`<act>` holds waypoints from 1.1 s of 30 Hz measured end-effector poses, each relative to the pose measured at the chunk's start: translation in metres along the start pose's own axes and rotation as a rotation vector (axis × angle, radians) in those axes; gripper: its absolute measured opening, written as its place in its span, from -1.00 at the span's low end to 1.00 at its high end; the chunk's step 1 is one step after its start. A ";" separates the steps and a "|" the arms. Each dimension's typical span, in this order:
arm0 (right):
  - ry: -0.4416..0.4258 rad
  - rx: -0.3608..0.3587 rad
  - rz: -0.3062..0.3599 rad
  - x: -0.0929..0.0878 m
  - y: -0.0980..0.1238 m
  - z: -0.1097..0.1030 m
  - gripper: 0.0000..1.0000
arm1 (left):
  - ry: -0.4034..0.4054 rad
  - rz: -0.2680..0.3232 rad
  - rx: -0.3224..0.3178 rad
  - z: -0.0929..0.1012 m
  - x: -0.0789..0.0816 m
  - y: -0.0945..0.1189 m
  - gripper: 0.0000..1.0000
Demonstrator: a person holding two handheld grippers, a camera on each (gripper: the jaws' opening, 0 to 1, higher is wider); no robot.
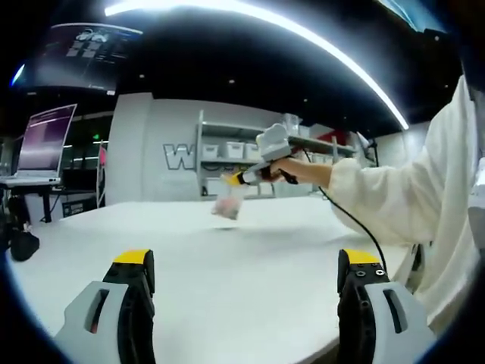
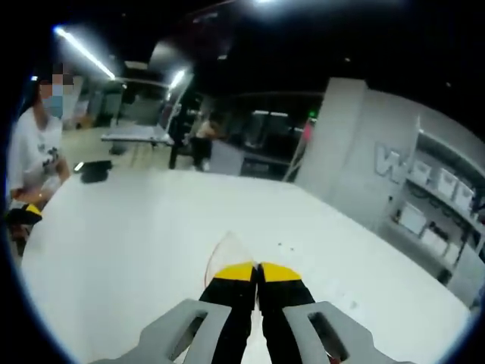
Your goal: Open the resealable bag by pulling the two sides of the seal apart until the entire bag opening is separated and visibly accessible.
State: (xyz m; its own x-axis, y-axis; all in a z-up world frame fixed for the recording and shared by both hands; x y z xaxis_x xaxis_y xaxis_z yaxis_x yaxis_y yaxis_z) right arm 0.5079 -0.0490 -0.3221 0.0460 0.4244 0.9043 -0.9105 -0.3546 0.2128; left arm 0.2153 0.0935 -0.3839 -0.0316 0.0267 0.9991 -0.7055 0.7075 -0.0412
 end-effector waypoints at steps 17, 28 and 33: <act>-0.026 -0.017 -0.033 -0.007 -0.026 0.018 -1.00 | 0.010 -0.022 0.002 -0.016 0.005 -0.012 0.98; -0.027 -0.019 -0.048 -0.005 -0.045 0.025 -1.00 | 0.006 -0.029 0.008 -0.024 0.010 -0.015 0.98; -0.034 -0.030 -0.065 -0.008 -0.055 0.030 -1.00 | 0.000 -0.037 0.018 -0.029 0.012 -0.015 0.98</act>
Point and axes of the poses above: the point that each gripper's makers call its tool centre point, and the gripper's own axes: y roughly backward along the fingers, z roughly to its right, x roughly out of its top, the point moved 1 cm from there along y, roughly backward along the fingers, and after that the axes turned 15 degrees about -x, right-handed, at the moved point
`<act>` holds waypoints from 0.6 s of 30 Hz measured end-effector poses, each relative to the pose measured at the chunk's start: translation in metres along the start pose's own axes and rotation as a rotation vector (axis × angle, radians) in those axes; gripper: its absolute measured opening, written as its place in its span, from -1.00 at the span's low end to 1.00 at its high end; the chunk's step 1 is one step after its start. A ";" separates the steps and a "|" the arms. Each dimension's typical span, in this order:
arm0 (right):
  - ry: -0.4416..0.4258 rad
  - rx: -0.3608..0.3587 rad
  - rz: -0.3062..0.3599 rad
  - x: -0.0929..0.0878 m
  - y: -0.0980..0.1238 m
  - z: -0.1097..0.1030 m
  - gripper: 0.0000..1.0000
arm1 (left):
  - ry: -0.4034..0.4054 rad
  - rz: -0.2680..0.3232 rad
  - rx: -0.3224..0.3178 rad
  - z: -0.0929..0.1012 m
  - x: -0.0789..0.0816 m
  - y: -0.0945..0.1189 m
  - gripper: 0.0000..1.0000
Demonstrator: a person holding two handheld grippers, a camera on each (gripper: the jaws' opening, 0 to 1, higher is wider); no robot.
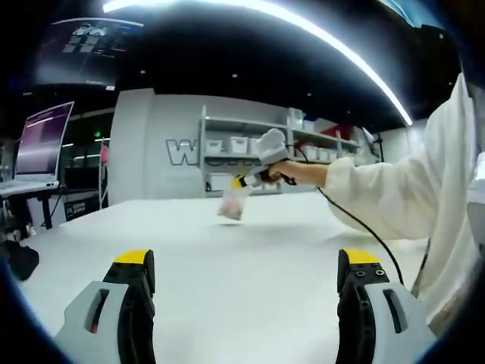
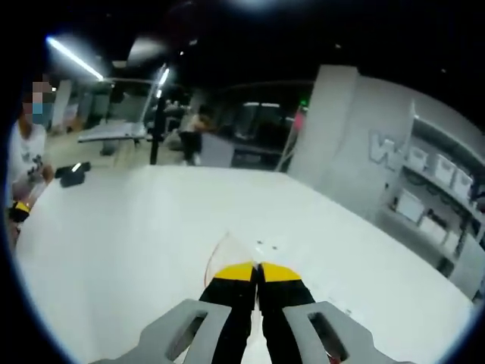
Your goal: Open the resealable bag by pulling the two sides of the seal apart until the entire bag opening is separated and visibly accessible.
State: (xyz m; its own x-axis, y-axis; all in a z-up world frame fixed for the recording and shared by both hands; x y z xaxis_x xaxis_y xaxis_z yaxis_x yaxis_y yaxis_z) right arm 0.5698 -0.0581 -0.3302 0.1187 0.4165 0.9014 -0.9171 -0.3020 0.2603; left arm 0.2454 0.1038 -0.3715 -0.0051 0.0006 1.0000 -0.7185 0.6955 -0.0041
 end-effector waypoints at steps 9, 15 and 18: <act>-0.018 -0.039 -0.041 -0.011 -0.022 0.011 -1.00 | -0.011 -0.015 0.007 -0.002 0.000 -0.003 0.98; -0.053 -0.095 -0.047 -0.011 -0.040 0.025 -1.00 | -0.011 -0.026 0.010 -0.003 -0.002 -0.005 0.98; -0.066 -0.107 -0.047 -0.013 -0.046 0.025 -1.00 | -0.011 -0.033 0.009 -0.004 -0.004 -0.007 0.98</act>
Point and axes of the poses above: the point that each gripper's makers call its tool centre point, and the gripper's own axes: y roughly backward along the fingers, z roughly to its right, x roughly out of its top, the point moved 1 cm from there along y, roughly backward along the fingers, and after that the axes turned 15 degrees about -x, right-handed, at the moved point
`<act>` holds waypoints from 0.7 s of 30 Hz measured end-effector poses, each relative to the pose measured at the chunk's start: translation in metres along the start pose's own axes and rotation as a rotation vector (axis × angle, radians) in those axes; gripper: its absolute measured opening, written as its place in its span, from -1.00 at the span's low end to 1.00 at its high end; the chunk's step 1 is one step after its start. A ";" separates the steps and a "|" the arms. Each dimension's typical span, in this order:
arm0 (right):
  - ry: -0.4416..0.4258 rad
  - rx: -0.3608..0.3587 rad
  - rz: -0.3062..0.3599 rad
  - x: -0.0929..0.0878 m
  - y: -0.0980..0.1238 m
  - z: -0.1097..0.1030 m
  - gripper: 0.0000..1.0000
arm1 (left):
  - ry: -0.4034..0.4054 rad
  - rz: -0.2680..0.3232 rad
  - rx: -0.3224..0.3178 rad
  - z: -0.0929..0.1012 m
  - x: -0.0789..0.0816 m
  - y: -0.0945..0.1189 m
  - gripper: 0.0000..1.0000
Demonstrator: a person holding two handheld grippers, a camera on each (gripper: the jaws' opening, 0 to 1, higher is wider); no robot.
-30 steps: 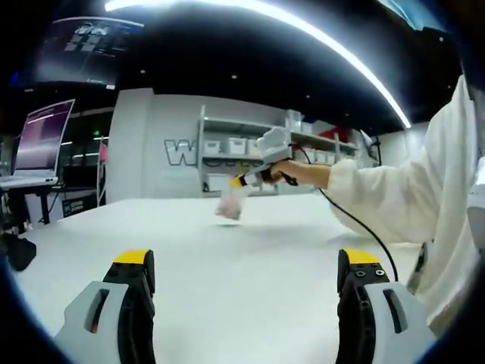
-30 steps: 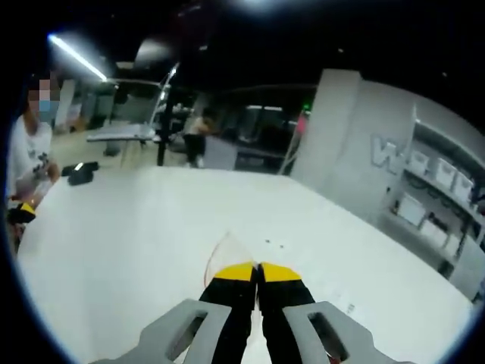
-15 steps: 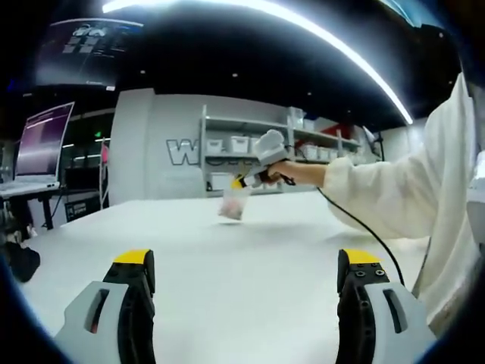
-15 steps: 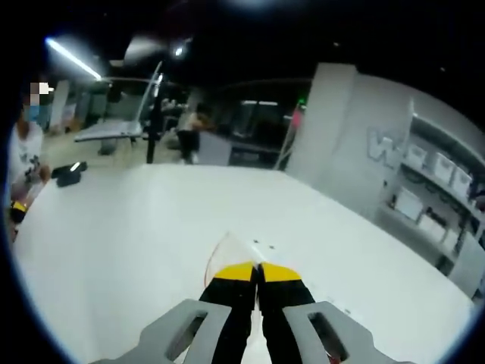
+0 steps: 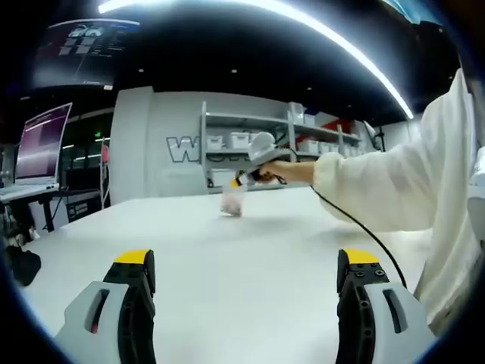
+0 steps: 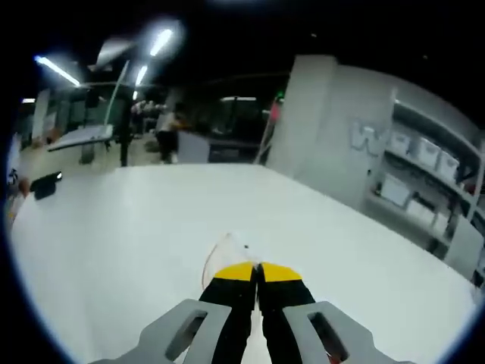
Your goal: Open the resealable bag by pulling the two sides of the seal apart until the entire bag opening is separated and visibly accessible.
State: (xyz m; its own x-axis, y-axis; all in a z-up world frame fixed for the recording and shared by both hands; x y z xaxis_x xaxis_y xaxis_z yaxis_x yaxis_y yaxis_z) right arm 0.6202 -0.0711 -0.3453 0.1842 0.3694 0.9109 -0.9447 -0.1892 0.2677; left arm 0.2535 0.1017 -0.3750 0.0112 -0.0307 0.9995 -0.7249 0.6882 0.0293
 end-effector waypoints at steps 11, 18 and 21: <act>-0.024 0.058 -0.003 -0.008 -0.003 -0.023 -1.00 | 0.007 0.003 0.001 0.000 -0.002 0.001 0.98; -0.156 0.106 -0.029 -0.020 -0.002 -0.036 -1.00 | 0.001 0.008 0.000 0.001 0.001 0.003 0.98; -0.164 0.143 -0.061 -0.032 0.002 -0.049 -1.00 | 0.002 0.009 0.004 0.000 0.001 0.005 0.98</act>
Point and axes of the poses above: the point that each gripper's makers call its tool centre point, and the gripper's own axes: y roughly backward along the fingers, z roughly to its right, x roughly out of its top, the point moved 1 cm from there along y, roughly backward along the fingers, and after that the axes turned 15 degrees about -x, right-handed, at the moved point
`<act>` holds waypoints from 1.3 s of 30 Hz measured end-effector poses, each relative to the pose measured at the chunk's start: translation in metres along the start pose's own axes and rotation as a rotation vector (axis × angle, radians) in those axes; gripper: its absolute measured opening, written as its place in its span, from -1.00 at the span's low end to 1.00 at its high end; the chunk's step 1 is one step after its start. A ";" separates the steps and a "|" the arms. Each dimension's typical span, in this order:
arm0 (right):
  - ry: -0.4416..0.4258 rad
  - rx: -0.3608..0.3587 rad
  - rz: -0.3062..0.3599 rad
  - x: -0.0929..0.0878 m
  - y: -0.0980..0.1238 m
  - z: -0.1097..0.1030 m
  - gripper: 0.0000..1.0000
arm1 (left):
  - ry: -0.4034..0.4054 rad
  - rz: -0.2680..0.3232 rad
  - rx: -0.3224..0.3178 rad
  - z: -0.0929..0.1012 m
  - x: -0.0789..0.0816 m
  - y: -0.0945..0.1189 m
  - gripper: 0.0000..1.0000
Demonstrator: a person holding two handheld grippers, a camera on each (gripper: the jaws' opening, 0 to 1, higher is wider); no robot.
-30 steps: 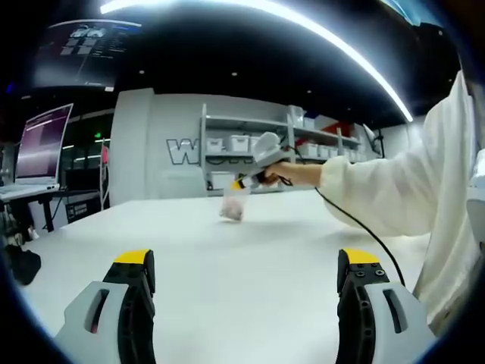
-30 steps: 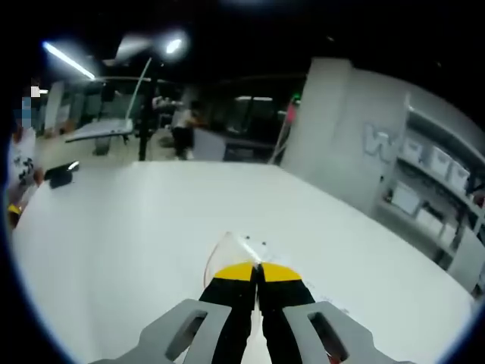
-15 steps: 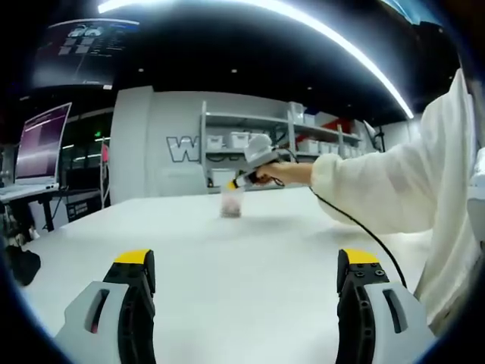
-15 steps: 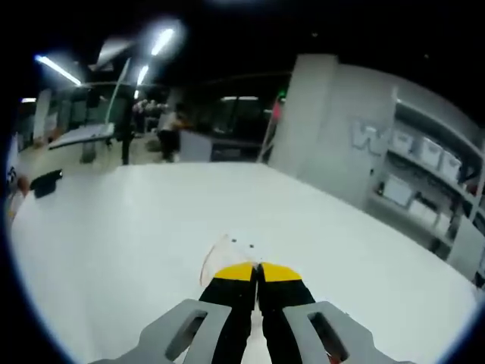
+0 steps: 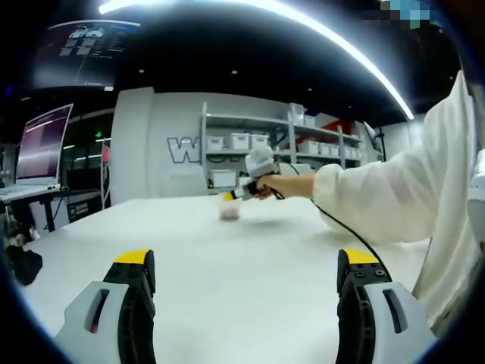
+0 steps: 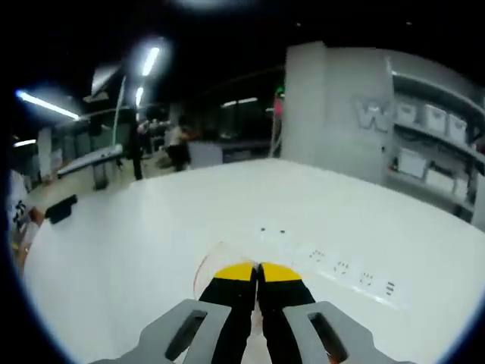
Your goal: Open the resealable bag by pulling the two sides of the seal apart until the entire bag opening is separated and visibly accessible.
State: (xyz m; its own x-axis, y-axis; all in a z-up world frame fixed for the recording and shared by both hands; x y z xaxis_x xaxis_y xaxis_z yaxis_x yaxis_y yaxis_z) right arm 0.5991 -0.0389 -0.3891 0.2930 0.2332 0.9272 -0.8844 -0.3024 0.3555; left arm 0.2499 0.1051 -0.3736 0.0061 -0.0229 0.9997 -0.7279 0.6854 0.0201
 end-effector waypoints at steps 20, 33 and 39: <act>0.016 0.131 -0.098 -0.040 0.011 -0.047 -0.61 | 0.010 0.010 0.003 0.002 0.002 0.004 0.98; 0.015 0.150 -0.035 -0.020 0.028 -0.044 -0.33 | -0.003 0.014 0.005 0.003 0.010 0.004 0.97; -0.004 0.135 0.006 -0.011 0.033 -0.036 -0.31 | 0.001 0.009 -0.004 0.008 0.009 0.003 0.96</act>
State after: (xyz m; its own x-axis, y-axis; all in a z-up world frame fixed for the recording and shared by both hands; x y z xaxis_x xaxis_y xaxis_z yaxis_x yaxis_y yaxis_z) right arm 0.5533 -0.0178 -0.3921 0.2893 0.2278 0.9297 -0.8295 -0.4251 0.3622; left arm 0.2424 0.1013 -0.3647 0.0001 -0.0161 0.9999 -0.7253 0.6883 0.0112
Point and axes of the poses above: the point that each gripper's makers call its tool centre point, and the gripper's own axes: y roughly backward along the fingers, z roughly to its right, x roughly out of its top, the point moved 1 cm from there along y, roughly backward along the fingers, and after that the axes turned 15 degrees about -x, right-handed, at the moved point
